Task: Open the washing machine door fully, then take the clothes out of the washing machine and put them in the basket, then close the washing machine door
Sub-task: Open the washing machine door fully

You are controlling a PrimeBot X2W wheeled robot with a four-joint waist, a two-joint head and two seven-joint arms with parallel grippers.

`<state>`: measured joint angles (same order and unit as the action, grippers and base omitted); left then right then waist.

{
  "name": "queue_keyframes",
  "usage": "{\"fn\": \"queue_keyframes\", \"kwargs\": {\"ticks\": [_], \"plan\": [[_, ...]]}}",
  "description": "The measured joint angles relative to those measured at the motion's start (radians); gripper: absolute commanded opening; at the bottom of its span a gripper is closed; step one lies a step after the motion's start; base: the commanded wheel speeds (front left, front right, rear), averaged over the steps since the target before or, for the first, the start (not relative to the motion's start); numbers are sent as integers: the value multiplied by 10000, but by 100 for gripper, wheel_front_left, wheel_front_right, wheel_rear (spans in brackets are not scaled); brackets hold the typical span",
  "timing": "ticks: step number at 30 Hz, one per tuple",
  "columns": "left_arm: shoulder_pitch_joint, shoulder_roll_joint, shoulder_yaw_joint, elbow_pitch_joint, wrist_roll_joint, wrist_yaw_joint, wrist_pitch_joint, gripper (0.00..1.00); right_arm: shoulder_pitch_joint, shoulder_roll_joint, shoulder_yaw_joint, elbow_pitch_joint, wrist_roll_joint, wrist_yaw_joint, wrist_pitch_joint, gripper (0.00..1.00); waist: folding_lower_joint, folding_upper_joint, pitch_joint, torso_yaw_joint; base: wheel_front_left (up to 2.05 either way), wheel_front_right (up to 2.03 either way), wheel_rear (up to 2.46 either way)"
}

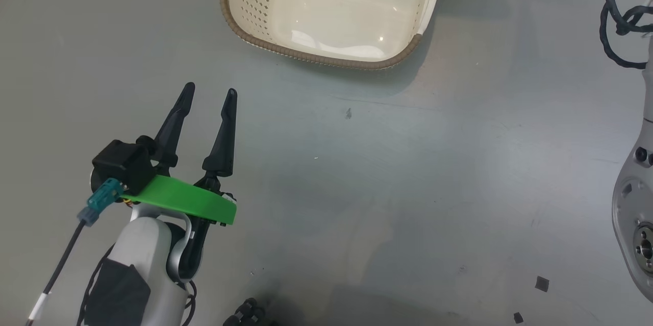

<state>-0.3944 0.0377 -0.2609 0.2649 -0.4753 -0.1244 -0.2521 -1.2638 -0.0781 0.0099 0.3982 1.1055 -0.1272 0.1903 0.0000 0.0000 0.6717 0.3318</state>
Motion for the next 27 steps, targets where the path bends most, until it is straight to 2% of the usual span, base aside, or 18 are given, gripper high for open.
{"fn": "queue_keyframes", "kwargs": {"ticks": [12, 27], "plan": [[-5, 2, -111, 138, -213, -2, 0, 100, -873, -104, 94, 1126, 502, -4, 272, 0, 0, 0, 86, 197, 0, 0, 0], [-44, 21, -117, 169, -349, -2, 0, 100, -1703, -316, 153, 2011, 986, -77, 1143, 0, 0, 0, 185, 283, 0, 0, 0]]}}
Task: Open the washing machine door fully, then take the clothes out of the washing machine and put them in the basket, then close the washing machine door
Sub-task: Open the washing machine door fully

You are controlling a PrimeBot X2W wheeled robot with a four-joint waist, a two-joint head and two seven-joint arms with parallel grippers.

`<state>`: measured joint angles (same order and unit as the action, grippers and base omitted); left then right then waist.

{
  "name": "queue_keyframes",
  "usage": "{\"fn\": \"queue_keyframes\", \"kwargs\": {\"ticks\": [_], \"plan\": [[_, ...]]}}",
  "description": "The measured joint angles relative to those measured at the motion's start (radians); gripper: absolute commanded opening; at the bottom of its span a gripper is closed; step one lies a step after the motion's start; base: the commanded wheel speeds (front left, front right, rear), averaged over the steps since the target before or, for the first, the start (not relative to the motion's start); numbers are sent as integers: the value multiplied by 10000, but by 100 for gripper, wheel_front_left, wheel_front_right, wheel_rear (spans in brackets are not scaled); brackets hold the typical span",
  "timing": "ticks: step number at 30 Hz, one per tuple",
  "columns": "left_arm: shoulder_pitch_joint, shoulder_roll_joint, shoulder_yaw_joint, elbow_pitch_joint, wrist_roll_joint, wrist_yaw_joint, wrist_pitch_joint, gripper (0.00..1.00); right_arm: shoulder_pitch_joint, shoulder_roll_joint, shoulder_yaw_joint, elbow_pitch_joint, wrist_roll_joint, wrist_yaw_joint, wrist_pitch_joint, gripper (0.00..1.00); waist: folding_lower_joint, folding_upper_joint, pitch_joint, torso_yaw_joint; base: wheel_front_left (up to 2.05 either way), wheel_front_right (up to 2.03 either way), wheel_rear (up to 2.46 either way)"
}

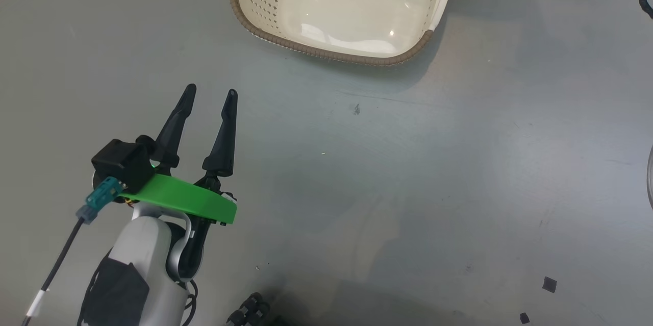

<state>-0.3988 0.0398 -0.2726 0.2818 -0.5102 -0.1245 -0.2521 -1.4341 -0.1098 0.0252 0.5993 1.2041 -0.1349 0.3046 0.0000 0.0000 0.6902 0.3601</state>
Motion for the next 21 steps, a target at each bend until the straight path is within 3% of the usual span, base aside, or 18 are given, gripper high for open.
{"fn": "queue_keyframes", "kwargs": {"ticks": [21], "plan": [[-270, 35, 215, 42, -84, 0, 0, 100, 157, -29, 50, 761, 765, 105, 604, 0, 0, 0, -356, -135, 0, 0, 0]]}}
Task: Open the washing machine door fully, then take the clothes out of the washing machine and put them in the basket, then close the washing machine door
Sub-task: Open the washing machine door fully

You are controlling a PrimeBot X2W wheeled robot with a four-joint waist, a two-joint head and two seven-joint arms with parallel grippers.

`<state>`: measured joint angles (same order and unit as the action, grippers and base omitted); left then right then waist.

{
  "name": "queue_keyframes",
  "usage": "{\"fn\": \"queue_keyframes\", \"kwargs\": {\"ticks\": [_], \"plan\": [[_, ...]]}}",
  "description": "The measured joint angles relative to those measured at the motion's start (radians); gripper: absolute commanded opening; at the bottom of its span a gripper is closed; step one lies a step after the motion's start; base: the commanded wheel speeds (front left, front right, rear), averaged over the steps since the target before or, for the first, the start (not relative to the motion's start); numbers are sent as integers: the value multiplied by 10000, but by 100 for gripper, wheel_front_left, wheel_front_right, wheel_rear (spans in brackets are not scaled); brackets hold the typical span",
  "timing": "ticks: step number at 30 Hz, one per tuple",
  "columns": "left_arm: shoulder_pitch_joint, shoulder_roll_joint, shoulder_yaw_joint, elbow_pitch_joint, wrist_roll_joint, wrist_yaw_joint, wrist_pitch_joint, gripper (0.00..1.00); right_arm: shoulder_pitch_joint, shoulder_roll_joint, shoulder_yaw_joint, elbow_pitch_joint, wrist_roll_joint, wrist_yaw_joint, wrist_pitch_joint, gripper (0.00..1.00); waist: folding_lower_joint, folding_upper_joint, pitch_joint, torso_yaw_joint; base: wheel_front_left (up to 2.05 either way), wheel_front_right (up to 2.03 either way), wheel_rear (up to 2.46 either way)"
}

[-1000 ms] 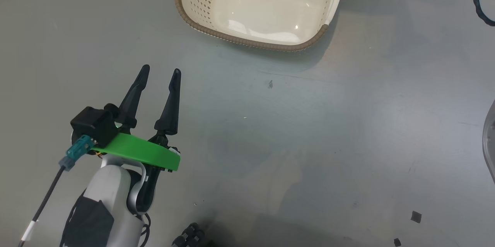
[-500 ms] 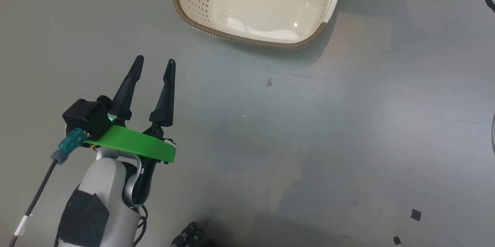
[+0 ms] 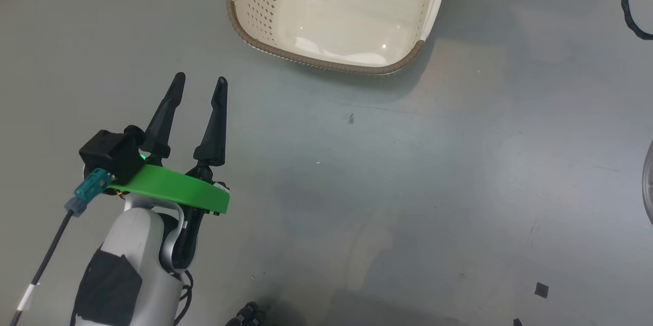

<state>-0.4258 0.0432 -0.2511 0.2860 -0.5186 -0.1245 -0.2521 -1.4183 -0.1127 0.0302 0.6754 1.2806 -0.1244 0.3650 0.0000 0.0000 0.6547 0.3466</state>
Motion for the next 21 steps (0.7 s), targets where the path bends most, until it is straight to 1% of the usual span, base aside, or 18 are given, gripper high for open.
{"fn": "queue_keyframes", "kwargs": {"ticks": [9, 13, 18, 21], "plan": [[5, 0, -17, 90, 58, 0, 0, 100, 511, 17, 100, 265, 219, 234, 104, 0, 0, 0, -367, -72, 0, 0, 0], [16, 0, -10, 119, 104, 0, 0, 100, 821, 2, 226, 370, 410, 414, 226, 0, 0, 0, -558, -110, 0, 0, 0], [53, -2, -12, 146, 173, 0, 0, 100, 1240, 86, 380, 548, 665, 522, 353, 0, 0, 0, -819, -181, 0, 0, 0], [77, -2, -13, 165, 178, 0, 0, 100, 1451, 163, 468, 629, 838, 527, 407, 0, 0, 0, -971, -230, 0, 0, 0]]}}
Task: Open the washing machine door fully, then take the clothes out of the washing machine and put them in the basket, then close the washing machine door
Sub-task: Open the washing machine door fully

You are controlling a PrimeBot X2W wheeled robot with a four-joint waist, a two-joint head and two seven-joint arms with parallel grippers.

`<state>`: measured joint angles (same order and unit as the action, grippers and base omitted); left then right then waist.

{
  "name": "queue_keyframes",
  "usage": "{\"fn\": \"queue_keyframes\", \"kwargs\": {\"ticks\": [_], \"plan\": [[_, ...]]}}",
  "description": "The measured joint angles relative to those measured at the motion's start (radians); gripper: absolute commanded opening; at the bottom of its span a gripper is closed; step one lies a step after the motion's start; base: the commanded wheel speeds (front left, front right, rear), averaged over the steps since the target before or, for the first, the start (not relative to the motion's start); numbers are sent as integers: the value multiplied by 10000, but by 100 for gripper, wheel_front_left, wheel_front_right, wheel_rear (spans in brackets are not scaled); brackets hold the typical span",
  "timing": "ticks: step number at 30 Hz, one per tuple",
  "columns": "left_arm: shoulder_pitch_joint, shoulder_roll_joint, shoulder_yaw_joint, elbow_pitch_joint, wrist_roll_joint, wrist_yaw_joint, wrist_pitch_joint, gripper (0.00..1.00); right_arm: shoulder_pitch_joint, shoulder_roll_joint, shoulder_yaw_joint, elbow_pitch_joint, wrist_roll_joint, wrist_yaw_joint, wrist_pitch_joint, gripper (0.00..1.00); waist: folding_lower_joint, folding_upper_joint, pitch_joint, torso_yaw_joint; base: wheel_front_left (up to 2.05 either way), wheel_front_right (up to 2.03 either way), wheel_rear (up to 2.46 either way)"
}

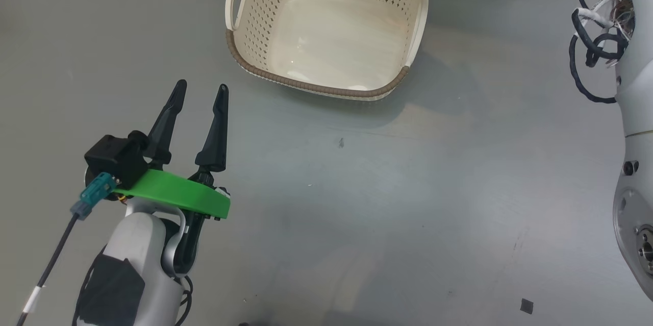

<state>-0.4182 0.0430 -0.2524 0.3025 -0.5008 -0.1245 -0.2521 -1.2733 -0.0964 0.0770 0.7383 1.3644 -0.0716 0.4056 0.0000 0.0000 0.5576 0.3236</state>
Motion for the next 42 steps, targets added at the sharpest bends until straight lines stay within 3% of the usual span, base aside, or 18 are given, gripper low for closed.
{"fn": "queue_keyframes", "kwargs": {"ticks": [12, 15, 21, 28, 34, 42], "plan": [[234, 2, 109, 19, 188, -8, 0, 100, 258, 157, 132, 73, 2, 121, -322, 0, 0, 0, -368, -183, 0, 0, 0], [239, 2, 155, 21, 205, -8, 0, 100, 293, 84, 255, 61, -297, 422, -583, 0, 0, 0, -413, -206, 0, 0, 0], [302, 2, 280, 31, 290, -10, 0, 100, 655, -851, 1292, 48, -2151, 1076, -1482, 0, 0, 0, -700, -291, 0, 0, 0], [499, 6, 527, 61, 393, -10, 0, 100, 1167, -1375, 2523, -38, -3848, 1653, -2349, 0, 0, 0, -1189, -466, 0, 0, 0], [827, 138, 836, 115, 546, -10, 0, 100, 1823, -1563, 3338, -228, -4876, 1762, -3135, 0, 0, 0, -1655, -741, 0, 0, 0], [1254, 234, 1129, 128, 646, -10, 0, 100, 3173, -1202, 3409, -614, -4968, 1766, -4422, 0, 0, 0, -2248, -1257, 0, 0, 0]]}}
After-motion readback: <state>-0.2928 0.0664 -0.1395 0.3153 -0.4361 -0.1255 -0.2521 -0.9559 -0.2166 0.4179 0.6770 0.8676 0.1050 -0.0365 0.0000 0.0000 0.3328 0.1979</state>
